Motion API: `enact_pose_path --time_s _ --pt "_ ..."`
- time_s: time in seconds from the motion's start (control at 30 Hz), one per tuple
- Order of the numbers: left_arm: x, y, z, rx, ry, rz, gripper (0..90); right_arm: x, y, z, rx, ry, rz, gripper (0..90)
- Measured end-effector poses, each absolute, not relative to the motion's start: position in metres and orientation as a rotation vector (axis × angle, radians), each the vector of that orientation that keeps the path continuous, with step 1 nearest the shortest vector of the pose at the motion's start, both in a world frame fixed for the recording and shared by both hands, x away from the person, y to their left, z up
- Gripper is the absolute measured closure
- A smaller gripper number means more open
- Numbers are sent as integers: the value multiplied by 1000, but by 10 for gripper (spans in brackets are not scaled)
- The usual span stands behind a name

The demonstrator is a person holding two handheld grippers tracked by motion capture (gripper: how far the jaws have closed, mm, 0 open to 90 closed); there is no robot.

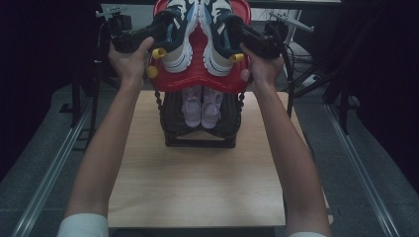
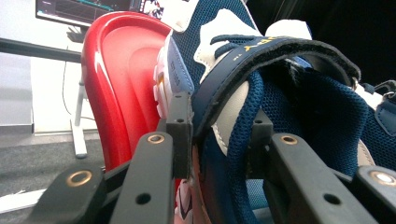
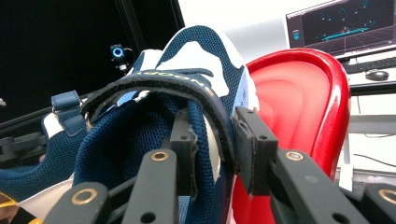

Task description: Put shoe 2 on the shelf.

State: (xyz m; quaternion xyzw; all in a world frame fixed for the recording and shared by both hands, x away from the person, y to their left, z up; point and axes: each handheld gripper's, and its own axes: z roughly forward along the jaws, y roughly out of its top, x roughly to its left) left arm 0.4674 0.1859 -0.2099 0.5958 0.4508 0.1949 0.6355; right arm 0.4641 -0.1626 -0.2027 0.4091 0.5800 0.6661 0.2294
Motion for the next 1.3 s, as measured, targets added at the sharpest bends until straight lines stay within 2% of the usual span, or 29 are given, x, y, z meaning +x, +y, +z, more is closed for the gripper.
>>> enact_pose_path --time_s 0.37,0.63,0.7,0.87,0.97,1.3 --pt "467 180 -212 1354 1037 442 658 466 -159 -203 1140 1623 1839 632" --pt "470 176 -215 1371 1021 401 537 470 -158 -206 1121 1664 1869 576" --pt "472 177 -216 1374 1020 360 491 470 -157 -205 1115 1683 1875 529" --pt "470 182 -214 1364 996 365 420 473 -163 -205 1100 1707 1963 441" --pt "468 185 -212 1363 979 357 399 473 -169 -204 1092 1692 2053 427" --pt "464 195 -214 1364 975 341 341 467 -177 -207 1064 1709 2025 431"
